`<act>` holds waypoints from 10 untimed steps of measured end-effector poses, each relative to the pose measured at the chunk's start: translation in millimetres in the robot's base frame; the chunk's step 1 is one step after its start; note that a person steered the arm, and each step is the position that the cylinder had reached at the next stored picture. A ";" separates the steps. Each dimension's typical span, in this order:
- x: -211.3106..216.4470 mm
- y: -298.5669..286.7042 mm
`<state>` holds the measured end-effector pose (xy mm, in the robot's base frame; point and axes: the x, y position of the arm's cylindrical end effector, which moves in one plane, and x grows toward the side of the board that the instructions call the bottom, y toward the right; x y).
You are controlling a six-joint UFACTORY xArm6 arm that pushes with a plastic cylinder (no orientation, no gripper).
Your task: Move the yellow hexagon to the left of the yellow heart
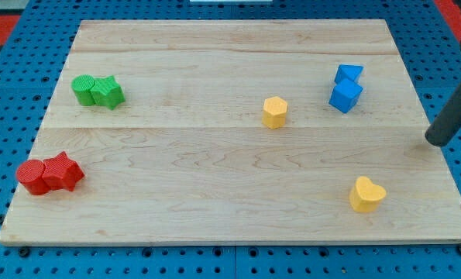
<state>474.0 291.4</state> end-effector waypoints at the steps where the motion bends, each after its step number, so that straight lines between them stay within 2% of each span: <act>1: -15.7 -59.6; 2: -45.4 -112.8; 4: -57.8 -249.9; 5: -89.5 -276.6; 6: -64.1 -354.0; 7: 9.3 -315.8; 8: -12.9 -333.6; 9: 24.3 -350.4; 10: 52.9 -268.9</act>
